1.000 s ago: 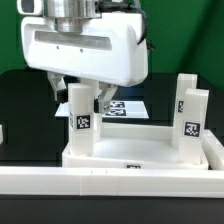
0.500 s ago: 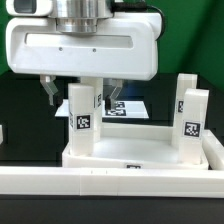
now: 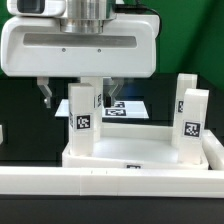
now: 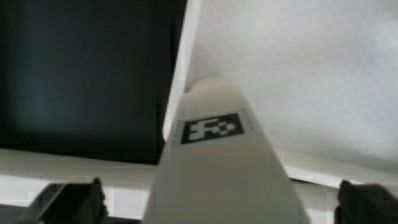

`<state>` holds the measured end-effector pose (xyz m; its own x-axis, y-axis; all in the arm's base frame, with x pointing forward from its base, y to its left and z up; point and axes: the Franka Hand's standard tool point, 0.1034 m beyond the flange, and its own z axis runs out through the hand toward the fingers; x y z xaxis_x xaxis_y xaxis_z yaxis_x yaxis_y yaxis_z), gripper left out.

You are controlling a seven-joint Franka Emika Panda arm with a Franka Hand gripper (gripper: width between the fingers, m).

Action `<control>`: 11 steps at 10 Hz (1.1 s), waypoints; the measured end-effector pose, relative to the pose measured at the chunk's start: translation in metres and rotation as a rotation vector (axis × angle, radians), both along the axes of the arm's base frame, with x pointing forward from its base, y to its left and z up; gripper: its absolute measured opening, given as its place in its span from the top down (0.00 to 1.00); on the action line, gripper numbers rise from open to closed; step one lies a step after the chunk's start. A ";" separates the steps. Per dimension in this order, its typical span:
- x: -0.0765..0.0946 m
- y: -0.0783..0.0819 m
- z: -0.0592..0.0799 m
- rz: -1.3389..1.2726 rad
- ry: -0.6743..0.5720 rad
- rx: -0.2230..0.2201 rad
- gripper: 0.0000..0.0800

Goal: Assemble desk

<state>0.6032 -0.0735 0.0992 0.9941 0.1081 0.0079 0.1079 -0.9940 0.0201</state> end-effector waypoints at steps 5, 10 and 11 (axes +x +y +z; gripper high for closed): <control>-0.001 -0.002 -0.001 0.017 0.005 -0.006 0.64; -0.002 -0.005 -0.001 -0.305 -0.001 0.015 0.64; -0.002 -0.005 -0.001 -0.401 -0.003 0.019 0.64</control>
Offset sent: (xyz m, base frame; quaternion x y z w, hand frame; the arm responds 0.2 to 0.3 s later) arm 0.0000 0.0000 0.0000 0.0000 0.0000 0.0000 1.0000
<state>0.6017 -0.0782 0.0979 0.9575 -0.2884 0.0093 -0.2884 -0.9575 0.0011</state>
